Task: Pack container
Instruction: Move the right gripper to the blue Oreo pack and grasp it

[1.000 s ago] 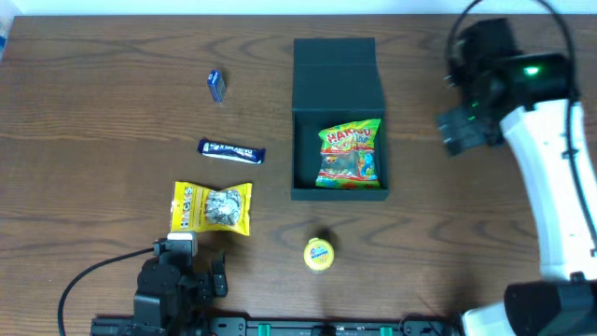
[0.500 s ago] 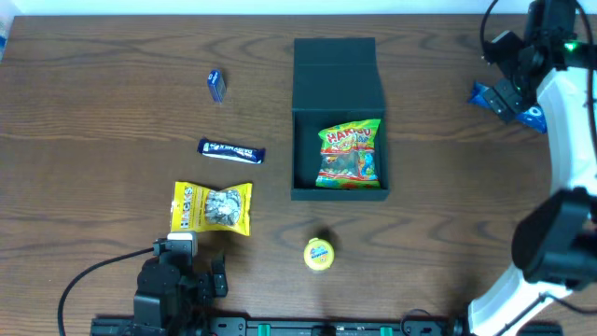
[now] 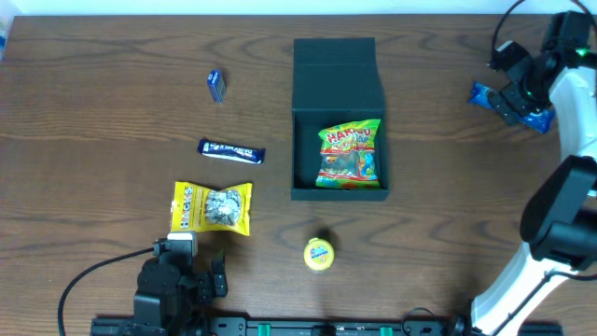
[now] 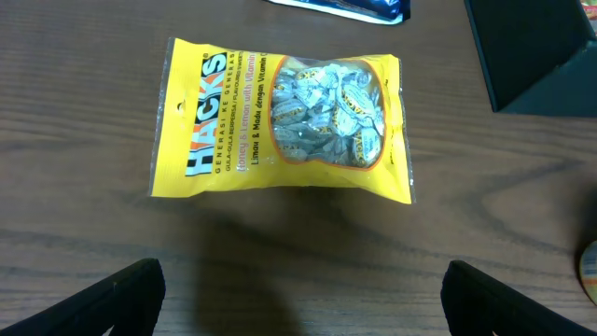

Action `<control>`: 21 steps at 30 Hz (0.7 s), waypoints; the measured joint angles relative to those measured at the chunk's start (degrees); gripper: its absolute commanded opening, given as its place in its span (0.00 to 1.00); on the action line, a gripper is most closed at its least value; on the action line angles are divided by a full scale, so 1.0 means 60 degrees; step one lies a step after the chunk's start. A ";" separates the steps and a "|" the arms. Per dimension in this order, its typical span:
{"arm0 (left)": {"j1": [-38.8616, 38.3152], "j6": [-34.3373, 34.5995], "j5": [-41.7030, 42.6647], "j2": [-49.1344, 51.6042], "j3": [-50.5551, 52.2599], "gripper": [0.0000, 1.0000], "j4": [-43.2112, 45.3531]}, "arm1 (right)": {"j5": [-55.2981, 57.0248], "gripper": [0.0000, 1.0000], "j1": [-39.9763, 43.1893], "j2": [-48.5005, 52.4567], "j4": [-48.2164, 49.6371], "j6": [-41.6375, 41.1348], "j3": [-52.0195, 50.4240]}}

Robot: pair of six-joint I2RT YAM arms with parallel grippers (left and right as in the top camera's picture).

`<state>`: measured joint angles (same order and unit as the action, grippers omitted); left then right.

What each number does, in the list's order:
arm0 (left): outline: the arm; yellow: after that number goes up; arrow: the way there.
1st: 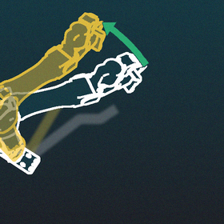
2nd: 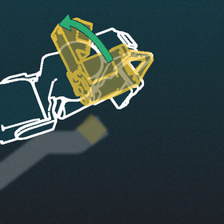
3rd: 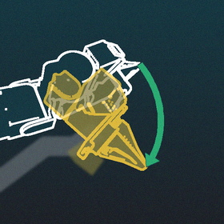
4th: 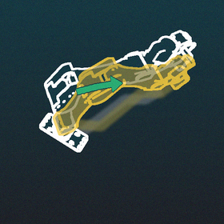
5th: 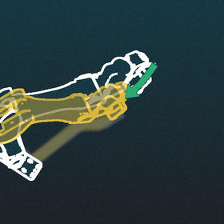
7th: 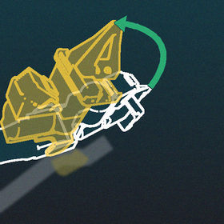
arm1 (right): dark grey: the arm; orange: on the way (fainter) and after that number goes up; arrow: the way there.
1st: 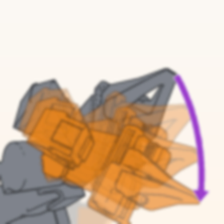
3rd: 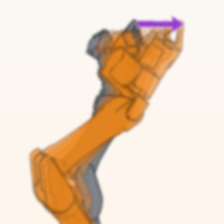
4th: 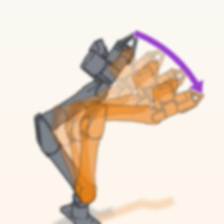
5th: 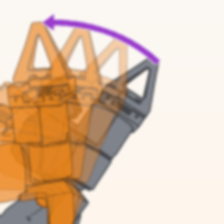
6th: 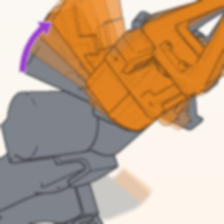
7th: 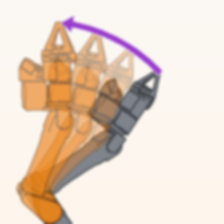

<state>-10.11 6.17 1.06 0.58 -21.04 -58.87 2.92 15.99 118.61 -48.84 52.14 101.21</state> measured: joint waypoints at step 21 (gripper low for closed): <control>0.0000 0.0000 0.0000 0.0000 0.0000 0.96 0.0000 | -0.1621 0.99 0.0798 0.1406 0.0871 0.0117 0.0000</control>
<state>-10.11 6.17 1.06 0.58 -21.04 -58.87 -6.81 20.78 127.04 -43.62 52.84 101.21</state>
